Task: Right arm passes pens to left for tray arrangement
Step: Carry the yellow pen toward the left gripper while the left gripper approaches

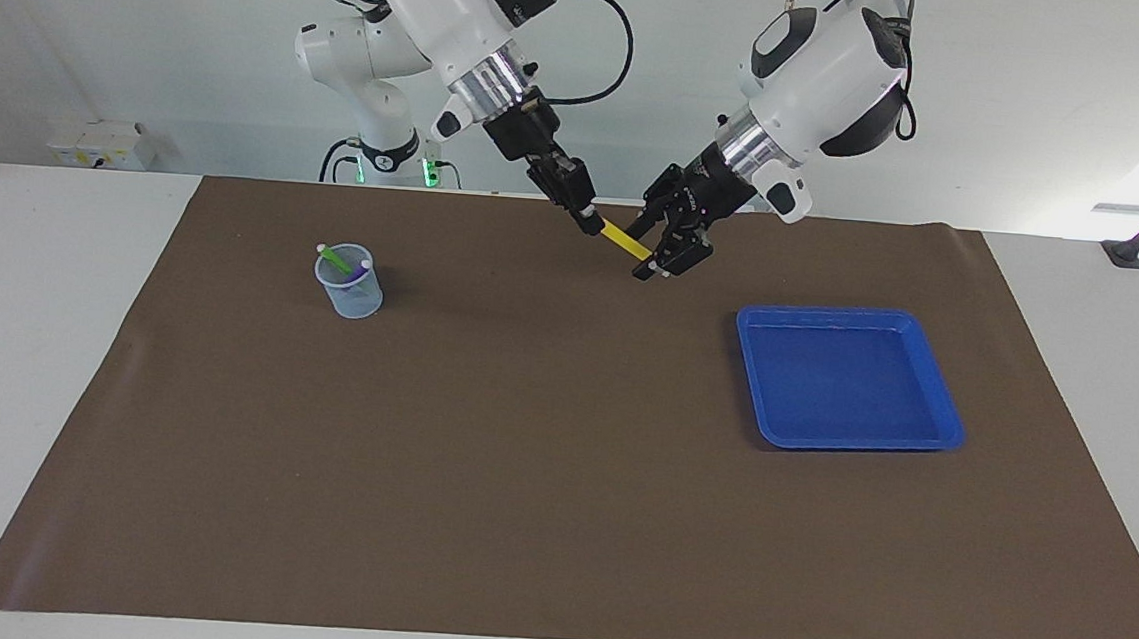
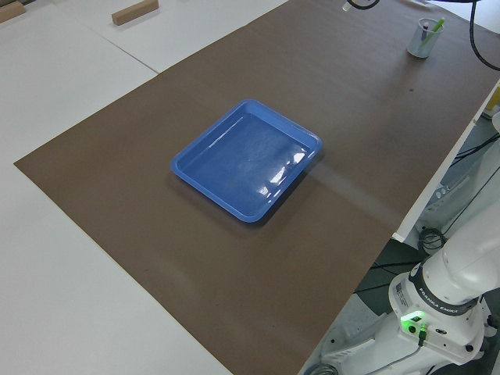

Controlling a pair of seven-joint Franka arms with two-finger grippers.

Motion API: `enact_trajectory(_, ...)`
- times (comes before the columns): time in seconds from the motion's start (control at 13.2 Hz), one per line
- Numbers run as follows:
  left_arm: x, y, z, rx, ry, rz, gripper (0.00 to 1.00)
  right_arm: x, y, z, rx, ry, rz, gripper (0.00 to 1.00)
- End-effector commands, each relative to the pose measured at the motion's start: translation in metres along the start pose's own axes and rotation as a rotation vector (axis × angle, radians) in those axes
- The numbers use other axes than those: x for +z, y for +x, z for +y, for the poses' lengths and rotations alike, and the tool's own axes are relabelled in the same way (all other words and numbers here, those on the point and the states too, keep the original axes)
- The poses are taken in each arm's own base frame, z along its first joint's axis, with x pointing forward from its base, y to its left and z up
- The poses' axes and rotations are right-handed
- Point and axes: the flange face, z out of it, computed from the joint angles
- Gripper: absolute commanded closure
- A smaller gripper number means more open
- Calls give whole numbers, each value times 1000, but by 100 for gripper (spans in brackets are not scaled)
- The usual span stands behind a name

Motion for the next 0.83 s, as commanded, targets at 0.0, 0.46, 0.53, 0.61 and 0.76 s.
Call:
enact_trajectory(0.0,-3,4,-7,5,2,-7,41,-6,1,5,26,17,0,100)
enact_trajectory(0.46,-6,4,-5,5,-3,-10,100,-6,1,5,26,17,0,100)
enact_trajectory(0.53,-6,4,-4,4,-4,-10,100,-6,2,5,26,17,1,100)
enact_trajectory(0.61,-7,4,-4,7,-9,-11,100,-6,2,5,26,17,1,100)
enact_trajectory(0.76,-9,4,-1,4,-20,-14,100,-6,3,5,28,16,1,100)
